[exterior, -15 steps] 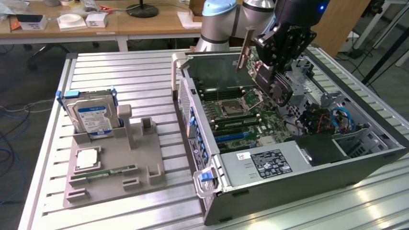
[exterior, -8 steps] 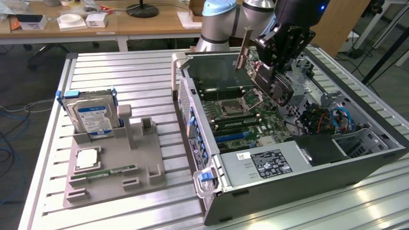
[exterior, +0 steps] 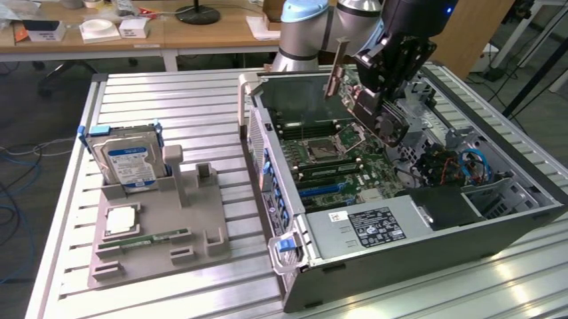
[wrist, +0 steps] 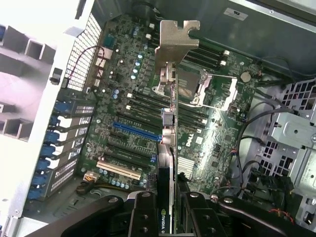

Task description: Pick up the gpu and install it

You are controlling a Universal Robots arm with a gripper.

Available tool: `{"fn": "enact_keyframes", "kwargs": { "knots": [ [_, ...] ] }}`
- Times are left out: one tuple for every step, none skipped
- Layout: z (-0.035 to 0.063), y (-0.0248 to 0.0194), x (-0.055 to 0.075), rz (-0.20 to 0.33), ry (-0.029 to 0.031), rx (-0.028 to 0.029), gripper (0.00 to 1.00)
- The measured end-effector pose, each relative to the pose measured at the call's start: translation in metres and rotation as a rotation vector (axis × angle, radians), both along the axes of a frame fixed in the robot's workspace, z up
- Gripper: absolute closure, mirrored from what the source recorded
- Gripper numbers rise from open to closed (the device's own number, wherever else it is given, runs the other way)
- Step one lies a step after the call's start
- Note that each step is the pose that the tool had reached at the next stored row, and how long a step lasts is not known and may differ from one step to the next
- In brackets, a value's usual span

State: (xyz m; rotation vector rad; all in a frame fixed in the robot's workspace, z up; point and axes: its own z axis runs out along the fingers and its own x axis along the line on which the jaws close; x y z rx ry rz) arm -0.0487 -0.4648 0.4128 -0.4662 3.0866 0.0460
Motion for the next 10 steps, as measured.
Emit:
{"fn": "enact_keyframes", "kwargs": {
  "knots": [
    [0.0000,0.0000,0.0000,0.006,0.0000,-0.0001,0.74],
    [0.0000,0.0000,0.0000,0.013,0.0000,-0.0001,0.74],
    [0.0000,0.0000,0.0000,0.019,0.0000,-0.0001,0.74],
    [0.0000,0.0000,0.0000,0.025,0.0000,-0.0001,0.74],
    [0.0000,0.0000,0.0000,0.031,0.0000,0.0000,0.74],
    [0.0000,0.0000,0.0000,0.037,0.0000,-0.0001,0.74],
    [0.0000,0.0000,0.0000,0.043,0.0000,0.0000,0.74],
    [0.0000,0.0000,0.0000,0.050,0.0000,-0.0001,0.74],
    [0.0000,0.0000,0.0000,0.056,0.0000,0.0000,0.74],
    [0.0000,0.0000,0.0000,0.062,0.0000,0.0000,0.74]
  ]
}}
